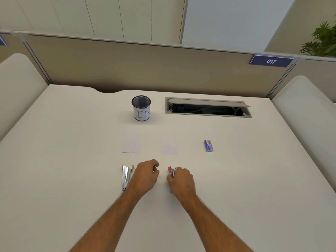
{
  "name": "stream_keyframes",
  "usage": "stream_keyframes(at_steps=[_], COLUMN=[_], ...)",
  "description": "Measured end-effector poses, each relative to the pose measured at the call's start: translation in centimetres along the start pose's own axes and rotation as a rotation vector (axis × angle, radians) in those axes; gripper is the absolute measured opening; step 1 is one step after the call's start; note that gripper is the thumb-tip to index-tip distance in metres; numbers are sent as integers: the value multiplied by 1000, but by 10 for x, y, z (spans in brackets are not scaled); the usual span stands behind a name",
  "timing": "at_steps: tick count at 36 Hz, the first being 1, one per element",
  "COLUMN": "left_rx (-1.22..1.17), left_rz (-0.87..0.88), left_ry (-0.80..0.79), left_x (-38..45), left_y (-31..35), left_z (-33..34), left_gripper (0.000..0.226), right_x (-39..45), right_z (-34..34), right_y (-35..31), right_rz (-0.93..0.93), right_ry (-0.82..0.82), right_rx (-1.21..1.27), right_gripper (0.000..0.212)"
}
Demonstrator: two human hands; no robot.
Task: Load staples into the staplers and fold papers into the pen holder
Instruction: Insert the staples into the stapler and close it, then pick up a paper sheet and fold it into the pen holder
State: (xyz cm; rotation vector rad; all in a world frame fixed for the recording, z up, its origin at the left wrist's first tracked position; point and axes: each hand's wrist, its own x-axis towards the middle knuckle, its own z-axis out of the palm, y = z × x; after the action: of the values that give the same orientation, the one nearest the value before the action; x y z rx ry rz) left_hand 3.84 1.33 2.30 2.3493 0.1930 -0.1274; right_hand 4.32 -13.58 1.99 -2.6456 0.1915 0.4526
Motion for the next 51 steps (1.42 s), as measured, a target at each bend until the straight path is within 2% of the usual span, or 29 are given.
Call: stream_keyframes(at_steps=[8,13,20,24,32,37,41,45,51], left_rx=[46,48,61,96,162,172,296,418,343], left_rz=[4,10,26,41,68,97,186,200,179], left_ry=[8,6,5,-30,-69,-110,-201,-274,-261], left_x=[10,21,39,55,87,103,119,138,156], left_y=[-4,-7,-10,-7,-1,4,5,5,0], left_z=[-4,-5,-5,-9,-15,-11,-4,9,22], left_gripper=[21,21,25,30,35,46,63,70,78], right_x=[8,16,52,74,110,125,134,134,134], right_z=[5,-4,-15,-23,-27,-23,-24,-19,-15], right_y=[-7,-10,-11,-11,-11,-12,-15,-11,-4], right_rz=[25,35,-82,-44,35,7,-8,-3,-15], right_ry=[2,91,165,157,123,105,92,105,132], right_rx=[-87,-177,-165,-213,-114,-106,-126,-140,-128], right_gripper=[35,57,33,43,61,74,87,84,75])
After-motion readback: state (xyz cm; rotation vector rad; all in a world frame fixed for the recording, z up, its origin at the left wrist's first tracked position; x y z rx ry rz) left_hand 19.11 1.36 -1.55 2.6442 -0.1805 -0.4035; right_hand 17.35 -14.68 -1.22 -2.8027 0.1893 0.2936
